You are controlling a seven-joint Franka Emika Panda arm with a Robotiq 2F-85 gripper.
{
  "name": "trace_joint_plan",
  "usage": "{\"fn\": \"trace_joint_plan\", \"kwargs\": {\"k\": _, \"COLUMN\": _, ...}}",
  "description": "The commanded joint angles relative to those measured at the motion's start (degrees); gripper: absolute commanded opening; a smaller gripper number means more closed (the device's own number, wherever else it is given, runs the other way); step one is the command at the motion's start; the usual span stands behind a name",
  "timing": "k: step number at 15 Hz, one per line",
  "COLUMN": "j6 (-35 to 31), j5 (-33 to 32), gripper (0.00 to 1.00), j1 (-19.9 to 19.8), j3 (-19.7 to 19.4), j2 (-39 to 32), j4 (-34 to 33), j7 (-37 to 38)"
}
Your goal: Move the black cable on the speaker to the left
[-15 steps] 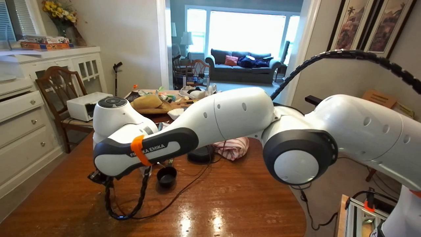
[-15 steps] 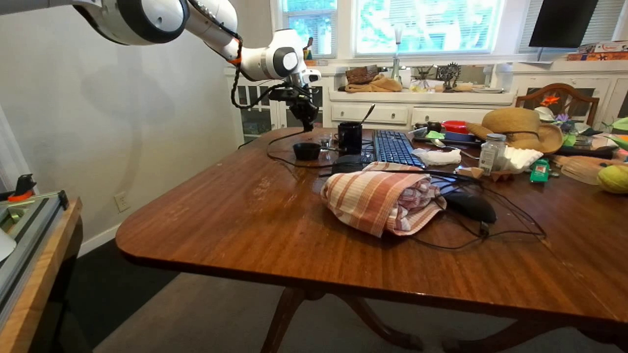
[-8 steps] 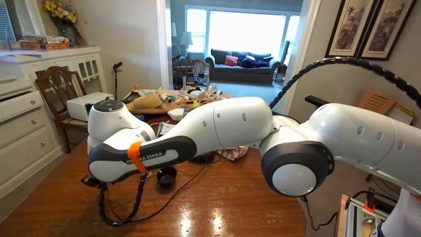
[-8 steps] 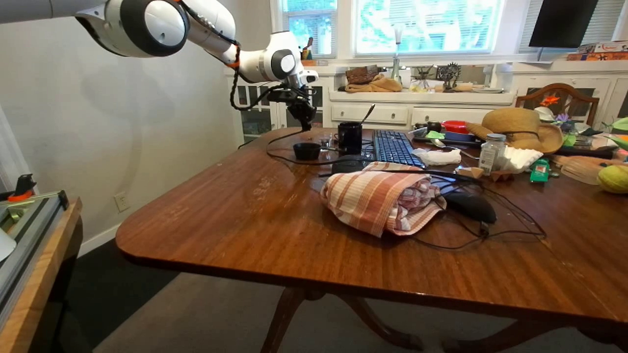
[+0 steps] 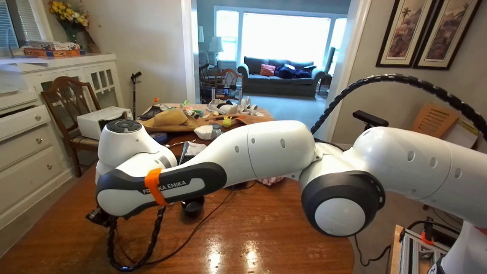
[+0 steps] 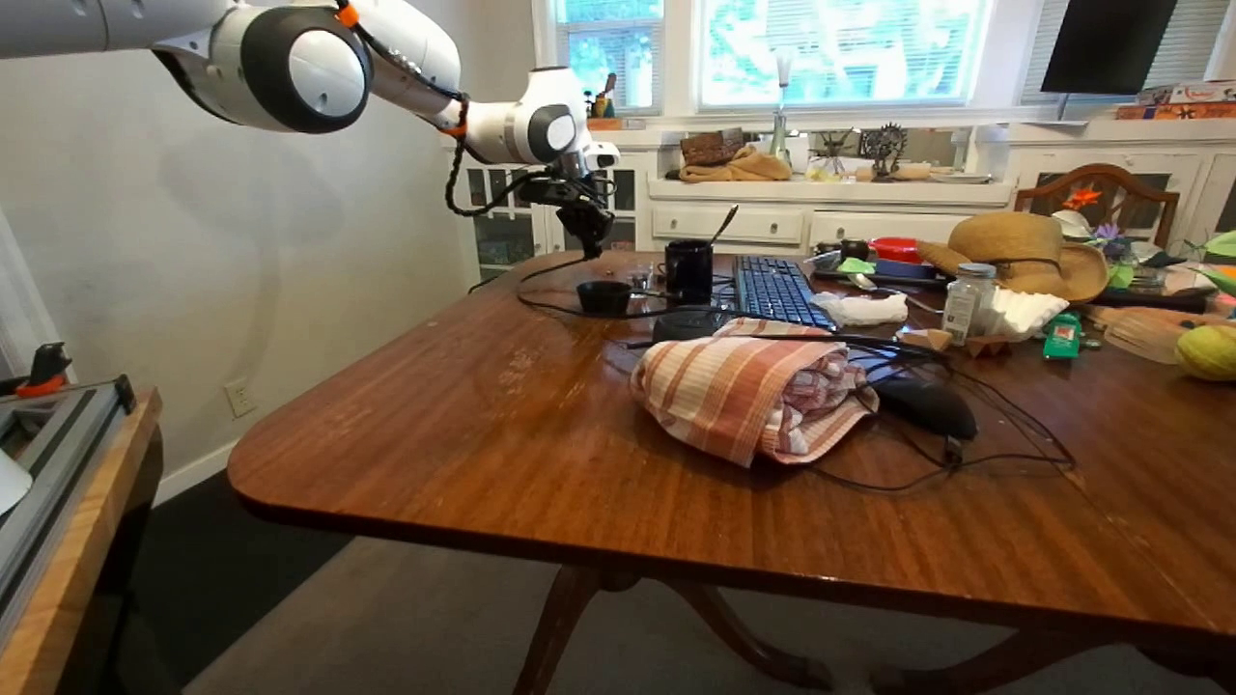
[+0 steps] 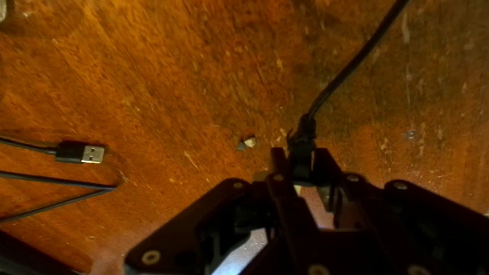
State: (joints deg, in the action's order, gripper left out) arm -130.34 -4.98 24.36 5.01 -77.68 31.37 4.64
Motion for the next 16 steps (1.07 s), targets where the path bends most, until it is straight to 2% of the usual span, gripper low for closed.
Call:
{"fn": "trace_joint_plan", "kwargs": {"k": 1, "j6": 3.28, "j5": 1.59, "gripper": 0.06, "j1": 0.37, "j3": 0.99, "j2": -4.34, "j4": -6.64, "j7": -3.23}}
{"fn": "trace_joint_plan", "kwargs": {"k": 4, "j6": 4.68, "j5": 1.49, "gripper": 0.06, "j1": 0.92, "j3": 0.71, "j2": -5.31, "j4": -8.18, "j7": -3.80}}
{"fn": "trace_joint_plan", "kwargs": {"k": 5, "j6": 5.14, "j5": 1.40, "gripper": 0.41, "j1": 1.05, "j3": 0.53, "j2": -5.68, "j4": -8.64, "j7": -3.90}}
{"fn": "trace_joint_plan", "kwargs": {"k": 9, "j6": 6.51, "j5": 1.23, "gripper": 0.69, "j1": 1.38, "j3": 0.16, "j2": -6.29, "j4": -10.13, "j7": -4.28}}
{"fn": "trace_joint_plan", "kwargs": {"k": 11, "j6": 4.75, "j5": 0.97, "gripper": 0.84, "j1": 1.47, "j3": -0.15, "j2": -3.10, "j4": -5.36, "j7": -4.20}}
{"fn": "trace_joint_plan", "kwargs": {"k": 13, "j6": 5.51, "j5": 0.36, "gripper": 0.99, "j1": 1.97, "j3": -0.84, "j2": -2.17, "j4": -5.22, "j7": -4.05}}
{"fn": "trace_joint_plan", "kwargs": {"k": 16, "j6": 5.97, "j5": 0.27, "gripper": 1.00, "j1": 2.02, "j3": -1.18, "j2": -0.29, "j4": -4.98, "j7": -4.90}}
